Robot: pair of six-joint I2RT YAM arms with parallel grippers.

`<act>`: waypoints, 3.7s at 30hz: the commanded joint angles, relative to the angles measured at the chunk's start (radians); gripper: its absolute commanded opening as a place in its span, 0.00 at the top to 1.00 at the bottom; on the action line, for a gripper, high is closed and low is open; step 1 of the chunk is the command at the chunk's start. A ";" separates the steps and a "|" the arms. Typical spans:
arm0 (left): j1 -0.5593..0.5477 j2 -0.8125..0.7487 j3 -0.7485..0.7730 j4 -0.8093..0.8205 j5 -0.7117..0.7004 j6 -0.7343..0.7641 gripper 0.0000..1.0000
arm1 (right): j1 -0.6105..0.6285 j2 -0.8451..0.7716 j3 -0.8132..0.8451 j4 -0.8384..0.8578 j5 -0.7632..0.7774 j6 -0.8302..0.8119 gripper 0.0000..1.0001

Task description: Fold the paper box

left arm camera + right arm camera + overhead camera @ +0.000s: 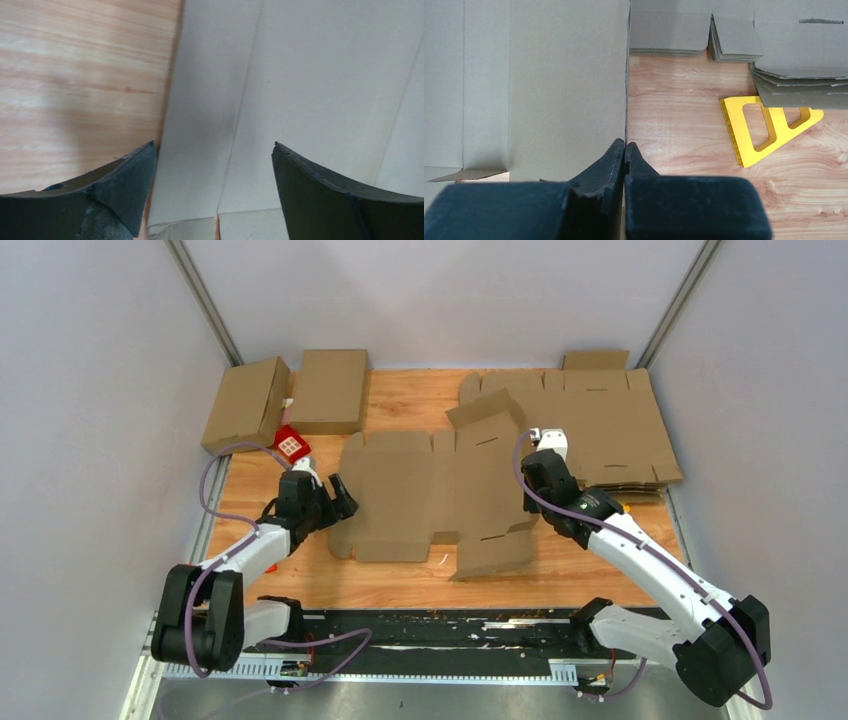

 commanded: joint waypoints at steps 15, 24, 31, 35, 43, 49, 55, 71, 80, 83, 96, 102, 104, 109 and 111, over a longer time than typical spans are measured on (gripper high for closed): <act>0.016 -0.226 -0.154 0.278 0.255 -0.054 0.44 | -0.002 0.029 0.008 0.020 -0.023 0.008 1.00; 0.016 -0.221 -0.156 0.230 0.201 -0.050 0.46 | 0.000 0.038 0.017 0.019 -0.026 0.007 1.00; 0.016 -0.151 -0.083 0.083 0.118 0.027 0.45 | -0.002 0.047 0.026 0.020 -0.029 0.003 1.00; 0.016 -0.141 -0.062 0.044 0.095 0.054 0.49 | -0.002 0.049 0.026 0.023 -0.034 0.003 1.00; 0.015 -0.208 -0.068 0.062 0.121 0.090 1.00 | -0.001 0.059 0.026 0.030 -0.039 0.005 1.00; 0.003 -0.406 -0.058 0.046 0.151 0.044 1.00 | 0.000 0.076 0.033 0.066 -0.084 0.048 1.00; -0.007 -0.561 0.048 -0.023 0.226 -0.019 1.00 | 0.008 0.082 0.040 0.141 -0.088 0.084 1.00; -0.063 -0.680 0.038 0.359 0.476 -0.111 1.00 | 0.144 0.208 -0.219 1.031 0.215 -0.071 1.00; -0.226 -0.751 -0.022 0.236 0.420 0.110 1.00 | 0.143 0.422 -0.081 0.763 0.138 -0.052 0.89; -0.260 -0.771 -0.029 0.228 0.406 0.131 1.00 | 0.135 0.397 -0.114 0.795 0.067 -0.038 0.67; -0.291 -0.805 -0.056 0.114 0.333 0.167 1.00 | -0.029 0.272 -0.096 0.713 -0.152 0.012 0.56; -0.291 -0.857 -0.112 0.122 0.325 0.137 1.00 | -0.040 0.270 0.011 0.570 -0.143 0.018 0.79; -0.291 -0.871 -0.113 0.108 0.310 0.138 1.00 | -0.040 0.272 0.048 0.535 -0.136 0.009 0.91; -0.291 -0.897 -0.115 0.077 0.277 0.149 0.97 | -0.041 0.246 0.100 0.511 -0.104 -0.075 1.00; -0.291 -0.900 -0.122 0.058 0.252 0.154 0.92 | -0.039 0.230 0.104 0.522 -0.094 -0.119 1.00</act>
